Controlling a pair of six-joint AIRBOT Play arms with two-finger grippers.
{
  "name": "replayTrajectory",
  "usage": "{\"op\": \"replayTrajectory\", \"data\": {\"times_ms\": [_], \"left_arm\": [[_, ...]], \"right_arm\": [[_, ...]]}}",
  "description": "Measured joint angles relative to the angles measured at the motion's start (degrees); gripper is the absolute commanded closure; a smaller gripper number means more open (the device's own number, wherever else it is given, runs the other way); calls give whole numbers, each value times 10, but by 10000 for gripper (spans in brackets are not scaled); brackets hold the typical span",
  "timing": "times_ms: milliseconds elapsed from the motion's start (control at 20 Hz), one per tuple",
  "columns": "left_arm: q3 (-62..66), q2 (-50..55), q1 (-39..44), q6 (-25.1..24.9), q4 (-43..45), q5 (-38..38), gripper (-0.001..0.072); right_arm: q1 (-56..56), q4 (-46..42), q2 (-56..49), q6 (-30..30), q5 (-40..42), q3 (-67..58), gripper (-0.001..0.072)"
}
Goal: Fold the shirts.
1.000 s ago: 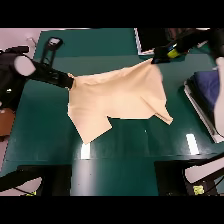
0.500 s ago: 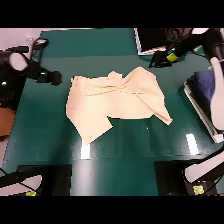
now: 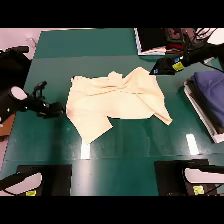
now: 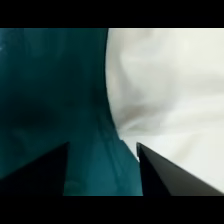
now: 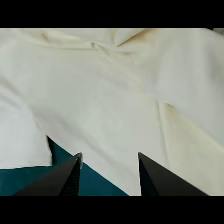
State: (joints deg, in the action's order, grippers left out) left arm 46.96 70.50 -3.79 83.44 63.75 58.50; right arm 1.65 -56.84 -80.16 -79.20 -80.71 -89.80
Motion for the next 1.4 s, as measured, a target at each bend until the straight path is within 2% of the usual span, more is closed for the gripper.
{"op": "replayTrajectory", "data": {"times_ms": [250, 300, 350, 400, 550, 750, 800, 850, 1000, 1100, 1200, 1300, 1400], "left_arm": [[-43, -1, 40, -32, -77, -75, 212], [-46, -1, 51, -33, -83, -87, 321], [-47, -1, 59, -33, -87, -97, 542], [-46, -1, 64, -33, -90, -104, 684], [-24, -6, 74, -34, -90, -106, 682], [28, -15, 78, -39, -83, -76, 682], [37, -16, 78, -41, -82, -70, 682], [45, -16, 79, -41, -81, -65, 682], [57, -17, 79, -43, -79, -59, 682], [60, -18, 79, -44, -79, -57, 682], [62, -18, 79, -44, -79, -56, 682], [63, -18, 79, -44, -79, -55, 682], [63, -18, 79, -44, -80, -55, 682]], "right_arm": [[1, 12, 27, 2, 19, 29, 304], [1, 16, 29, 2, 21, 31, 303], [1, 19, 31, 2, 22, 32, 304], [0, 22, 32, 2, 21, 33, 304], [-18, 24, 39, 2, 8, 50, 303], [-71, -19, 84, 2, -1, 155, 292], [-89, -38, 100, 2, -2, 195, 181], [-108, -57, 114, 2, -3, 233, 127], [-174, -87, 154, 2, -2, 348, 142], [-214, -96, 173, 2, 5, 412, 197], [-242, -99, 188, 4, 16, 464, 212], [-256, -99, 197, 8, 31, 504, 289], [-258, -100, 201, 10, 52, 535, 289]]}}
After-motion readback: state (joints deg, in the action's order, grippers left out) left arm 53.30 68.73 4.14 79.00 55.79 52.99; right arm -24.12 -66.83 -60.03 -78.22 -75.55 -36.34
